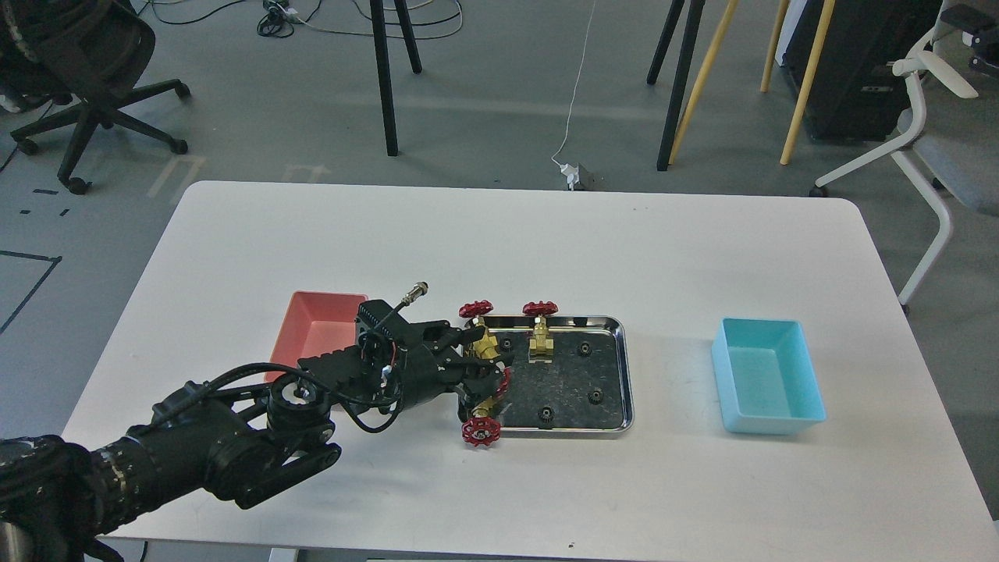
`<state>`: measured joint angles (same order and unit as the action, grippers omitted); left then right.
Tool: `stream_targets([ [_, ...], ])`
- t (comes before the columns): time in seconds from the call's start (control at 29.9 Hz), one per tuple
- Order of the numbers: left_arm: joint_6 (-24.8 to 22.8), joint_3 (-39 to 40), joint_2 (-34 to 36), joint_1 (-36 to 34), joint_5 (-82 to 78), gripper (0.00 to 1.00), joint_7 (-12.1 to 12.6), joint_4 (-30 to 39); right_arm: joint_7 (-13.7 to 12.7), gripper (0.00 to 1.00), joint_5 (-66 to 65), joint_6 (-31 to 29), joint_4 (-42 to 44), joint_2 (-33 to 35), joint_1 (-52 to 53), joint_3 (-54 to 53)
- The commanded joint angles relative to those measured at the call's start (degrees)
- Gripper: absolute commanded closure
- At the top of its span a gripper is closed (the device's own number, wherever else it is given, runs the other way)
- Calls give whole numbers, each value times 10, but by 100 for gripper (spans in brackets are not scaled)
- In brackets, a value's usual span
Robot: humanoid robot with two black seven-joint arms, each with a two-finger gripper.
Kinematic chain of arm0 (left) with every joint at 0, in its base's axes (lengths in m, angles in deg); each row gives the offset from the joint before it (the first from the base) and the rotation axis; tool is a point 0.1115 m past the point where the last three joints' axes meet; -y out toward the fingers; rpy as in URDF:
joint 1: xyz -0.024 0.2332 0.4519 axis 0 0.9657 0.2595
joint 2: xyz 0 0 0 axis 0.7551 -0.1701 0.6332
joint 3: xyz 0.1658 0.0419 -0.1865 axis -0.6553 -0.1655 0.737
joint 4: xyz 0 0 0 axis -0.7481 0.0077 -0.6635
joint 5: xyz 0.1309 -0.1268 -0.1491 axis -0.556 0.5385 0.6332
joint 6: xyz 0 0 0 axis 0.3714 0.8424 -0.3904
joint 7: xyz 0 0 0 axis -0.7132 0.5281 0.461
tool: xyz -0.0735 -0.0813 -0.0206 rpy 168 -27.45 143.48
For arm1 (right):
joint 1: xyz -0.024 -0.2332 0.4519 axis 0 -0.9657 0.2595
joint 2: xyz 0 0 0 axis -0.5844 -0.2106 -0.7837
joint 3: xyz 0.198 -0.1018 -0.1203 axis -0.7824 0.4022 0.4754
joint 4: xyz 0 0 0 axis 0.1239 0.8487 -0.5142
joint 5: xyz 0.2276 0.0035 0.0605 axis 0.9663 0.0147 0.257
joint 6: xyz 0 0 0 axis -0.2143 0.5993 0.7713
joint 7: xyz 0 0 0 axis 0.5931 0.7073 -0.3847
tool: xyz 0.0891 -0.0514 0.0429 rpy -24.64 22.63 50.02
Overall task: Place valve in pink box and gear in blue box
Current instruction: 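Close the left gripper on the red-handled brass valve and lift, then carry the valve to the pink box and release it inside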
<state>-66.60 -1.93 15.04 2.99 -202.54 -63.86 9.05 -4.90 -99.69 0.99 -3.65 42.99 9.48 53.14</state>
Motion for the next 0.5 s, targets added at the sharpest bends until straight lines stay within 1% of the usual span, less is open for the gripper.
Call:
stream_targets([
  [0.0, -2, 0, 0, 0, 0, 68, 0, 2, 0, 2, 0, 0, 0, 0, 0, 0],
  [0.07, -2, 0, 0, 0, 0, 75, 0, 2, 0, 2, 0, 0, 0, 0, 0, 0],
  [0.13, -2, 0, 0, 1, 0, 79, 0, 3, 0, 2, -2, 0, 1, 0, 0, 0],
  [0.3, -2, 11, 5, -2, 7, 80, 0, 23, 0, 2, -5, 0, 11, -1, -1, 0],
  [0.4, -9, 25, 31, -4, 30, 79, 2, 57, 0, 2, -6, 0, 20, -2, -3, 1],
  [0.47, -22, 39, 56, -4, 60, 79, 4, 97, 0, 2, -11, 0, 22, -3, -4, 1],
])
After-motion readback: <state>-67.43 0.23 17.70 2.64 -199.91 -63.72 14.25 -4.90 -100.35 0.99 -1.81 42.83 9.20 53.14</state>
